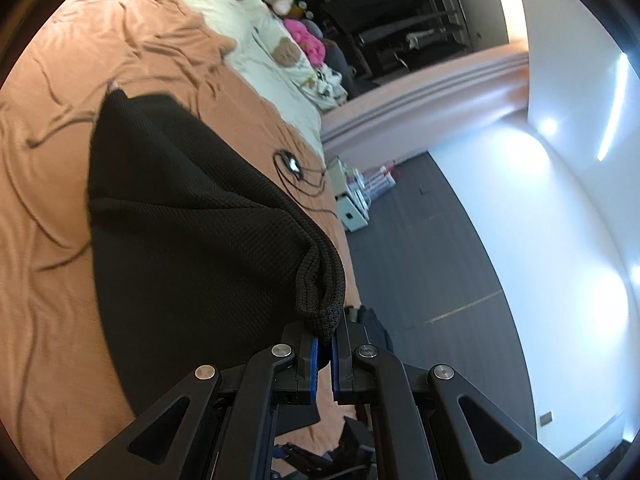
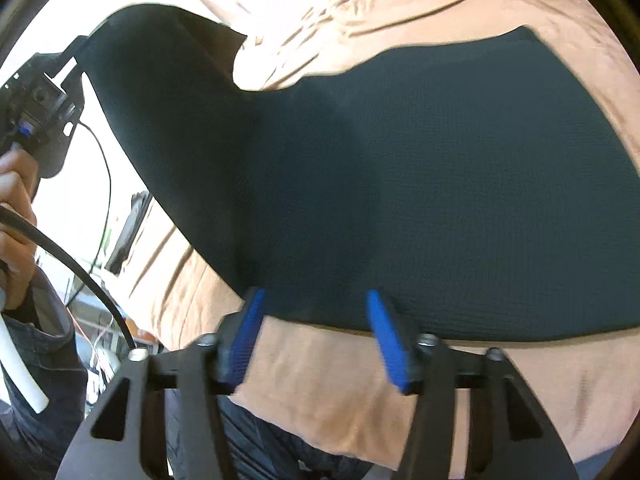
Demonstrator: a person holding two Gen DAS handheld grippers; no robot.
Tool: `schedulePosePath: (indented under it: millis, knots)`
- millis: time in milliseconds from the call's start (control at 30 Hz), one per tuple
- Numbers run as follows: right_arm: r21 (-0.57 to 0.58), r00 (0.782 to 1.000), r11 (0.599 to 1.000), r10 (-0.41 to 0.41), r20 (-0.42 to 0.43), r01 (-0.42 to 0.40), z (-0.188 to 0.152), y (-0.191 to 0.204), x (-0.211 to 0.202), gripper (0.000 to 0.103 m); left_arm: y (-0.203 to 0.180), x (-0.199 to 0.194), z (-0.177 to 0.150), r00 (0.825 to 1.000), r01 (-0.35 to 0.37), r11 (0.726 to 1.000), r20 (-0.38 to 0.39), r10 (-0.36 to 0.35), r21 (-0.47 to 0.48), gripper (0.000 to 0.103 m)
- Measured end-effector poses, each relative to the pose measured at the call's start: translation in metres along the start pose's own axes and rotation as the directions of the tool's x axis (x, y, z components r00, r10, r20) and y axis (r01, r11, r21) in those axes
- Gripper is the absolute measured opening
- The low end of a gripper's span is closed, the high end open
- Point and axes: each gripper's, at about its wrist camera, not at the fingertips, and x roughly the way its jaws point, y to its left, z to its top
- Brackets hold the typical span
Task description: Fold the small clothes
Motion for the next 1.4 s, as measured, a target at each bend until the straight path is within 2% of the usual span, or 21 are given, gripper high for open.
schedulePosePath:
  millis: [267,500,800,1067,1100,1167,1233,1300,1400]
  knots:
    - [0.076,0.997,0.997,-0.034,0.063,0.029,-0.003,-0.037,-0.036,0.055,-0.013,0.056,-0.018,0.995,0.007,1.0,-0.1,-0.005,0.017,0.004]
    - [0.149,0.994,0.988,-0.047,0.097,0.032,-0.013,-0.071,-0.062,0.055,-0.029,0.107,-0.041,0.982,-0.011,0.999,-0.188,0.018,0.04,0.004]
    - [0.226,0.986,0.974,-0.063,0.157,0.026,-0.037,-0.098,-0.094,0.055,-0.048,0.167,-0.083,0.951,-0.024,0.997,-0.305,0.047,0.079,0.004]
    - [0.281,0.979,0.96,-0.062,0.193,0.006,-0.063,-0.115,-0.126,0.055,-0.051,0.204,-0.122,0.913,-0.046,0.993,-0.398,0.085,0.107,0.005]
    - [0.288,0.979,0.958,-0.056,0.195,-0.002,-0.065,-0.117,-0.128,0.055,-0.051,0.208,-0.125,0.907,-0.057,0.992,-0.41,0.099,0.114,0.008]
    - [0.294,0.979,0.956,-0.045,0.197,-0.015,-0.07,-0.119,-0.129,0.055,-0.049,0.216,-0.132,0.893,-0.077,0.99,-0.434,0.121,0.119,0.026]
    - [0.293,0.98,0.956,-0.034,0.194,-0.025,-0.071,-0.122,-0.127,0.055,-0.046,0.216,-0.137,0.889,-0.07,0.992,-0.444,0.109,0.104,0.055]
    - [0.288,0.981,0.957,-0.021,0.191,-0.036,-0.072,-0.122,-0.126,0.055,-0.045,0.21,-0.136,0.895,-0.076,0.991,-0.43,0.117,0.112,0.061]
    - [0.283,0.982,0.958,-0.005,0.187,-0.049,-0.072,-0.122,-0.12,0.055,-0.039,0.198,-0.131,0.902,-0.097,0.988,-0.409,0.138,0.12,0.061]
